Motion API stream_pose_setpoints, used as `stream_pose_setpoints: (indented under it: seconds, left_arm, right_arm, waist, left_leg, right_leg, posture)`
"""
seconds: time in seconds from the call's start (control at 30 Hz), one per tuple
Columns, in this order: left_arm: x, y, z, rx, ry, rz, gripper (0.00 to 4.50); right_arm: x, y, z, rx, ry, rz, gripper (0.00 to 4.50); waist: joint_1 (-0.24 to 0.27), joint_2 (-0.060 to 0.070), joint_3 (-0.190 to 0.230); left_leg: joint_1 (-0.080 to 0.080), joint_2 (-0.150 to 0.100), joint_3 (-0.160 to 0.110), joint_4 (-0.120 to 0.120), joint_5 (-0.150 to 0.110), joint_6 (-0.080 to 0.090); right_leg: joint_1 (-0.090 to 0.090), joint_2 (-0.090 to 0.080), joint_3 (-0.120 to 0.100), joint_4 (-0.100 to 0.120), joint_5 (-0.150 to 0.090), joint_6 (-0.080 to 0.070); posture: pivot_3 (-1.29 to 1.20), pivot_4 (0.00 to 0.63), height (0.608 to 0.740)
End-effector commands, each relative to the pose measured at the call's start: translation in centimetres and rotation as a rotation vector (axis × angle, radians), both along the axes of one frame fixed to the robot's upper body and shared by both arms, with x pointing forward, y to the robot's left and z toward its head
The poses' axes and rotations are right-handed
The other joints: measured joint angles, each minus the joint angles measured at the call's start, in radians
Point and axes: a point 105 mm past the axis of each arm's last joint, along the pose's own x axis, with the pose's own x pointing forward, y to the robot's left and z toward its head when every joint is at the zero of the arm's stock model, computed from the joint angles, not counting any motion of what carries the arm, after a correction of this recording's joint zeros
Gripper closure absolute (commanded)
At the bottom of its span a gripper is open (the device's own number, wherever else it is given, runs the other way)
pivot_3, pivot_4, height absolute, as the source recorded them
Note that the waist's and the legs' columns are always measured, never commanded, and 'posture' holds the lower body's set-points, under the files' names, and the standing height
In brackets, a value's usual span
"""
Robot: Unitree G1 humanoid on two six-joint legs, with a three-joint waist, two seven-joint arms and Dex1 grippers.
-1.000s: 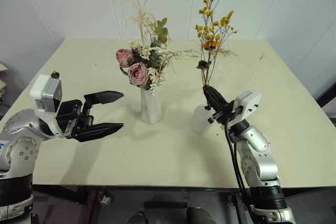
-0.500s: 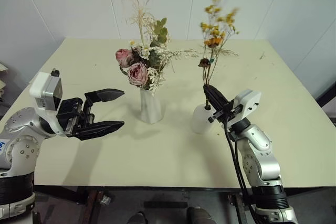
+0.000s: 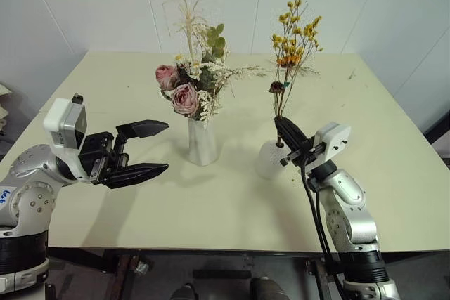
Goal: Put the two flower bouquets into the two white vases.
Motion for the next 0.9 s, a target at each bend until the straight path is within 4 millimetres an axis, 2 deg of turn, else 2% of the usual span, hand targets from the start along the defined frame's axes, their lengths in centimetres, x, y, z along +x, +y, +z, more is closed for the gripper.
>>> stream_pose_setpoints:
  seconds: [0.03, 0.2, 0.3, 0.67, 0.7, 0.9]
  left_arm:
    - [-0.2, -0.2, 0.6, -0.011, -0.029, -0.012, 0.0]
    - [-0.1, -0.2, 0.5, -0.015, -0.028, -0.006, 0.0]
    - [-0.1, -0.1, 0.5, -0.016, -0.027, -0.003, 0.0]
    - [0.5, 0.0, 0.2, -0.023, -0.026, -0.004, 0.0]
    - [0.5, 0.0, 0.2, -0.025, -0.026, -0.006, 0.0]
    - [1.1, 0.8, -0.1, -0.017, -0.019, 0.009, 0.0]
  right_arm:
    - [-0.3, -0.6, 0.3, -0.006, -0.034, -0.017, 4.45]
    - [-0.4, -0.5, -0.2, -0.01, -0.024, -0.013, 4.45]
    - [-0.8, -0.5, 0.0, -0.016, -0.019, 0.0, 3.82]
    - [-2.3, -1.1, 1.2, -0.107, -0.015, 0.055, 0.21]
    - [-2.7, -1.4, 1.1, -0.132, -0.001, 0.067, 0.06]
    - [-4.7, -4.5, 1.3, -0.291, 0.132, 0.126, 0.06]
  waist:
    - [0.0, 0.0, 0.0]
    - [-0.001, 0.0, 0.0]
    - [0.0, 0.0, 0.0]
    - [0.002, 0.0, 0.0]
    - [0.002, 0.0, 0.0]
    - [0.018, 0.0, 0.0]
  left_leg:
    - [0.0, 0.0, 0.0, 0.0, 0.0, 0.0]
    - [0.0, 0.0, 0.0, 0.0, 0.0, 0.0]
    - [0.0, 0.0, 0.0, 0.0, 0.0, 0.0]
    - [0.0, 0.0, 0.0, 0.0, 0.0, 0.0]
    - [0.0, 0.0, 0.0, 0.0, 0.0, 0.0]
    - [-0.001, -0.001, 0.0, 0.0, 0.0, 0.001]
  right_leg:
    - [0.0, 0.0, 0.0, 0.0, 0.0, 0.0]
    - [0.0, 0.0, 0.0, 0.0, 0.0, 0.0]
    - [0.0, 0.0, 0.0, 0.0, 0.0, 0.0]
    - [0.0, 0.0, 0.0, 0.0, 0.0, 0.0]
    - [0.0, 0.0, 0.0, 0.0, 0.0, 0.0]
    - [0.0, 0.0, 0.0, -0.002, 0.0, 0.0]
  posture:
    - [0.0, 0.15, 0.74]
    - [0.0, 0.15, 0.74]
    - [0.0, 0.15, 0.74]
    - [0.0, 0.15, 0.74]
    - [0.0, 0.15, 0.74]
    - [0.0, 0.15, 0.74]
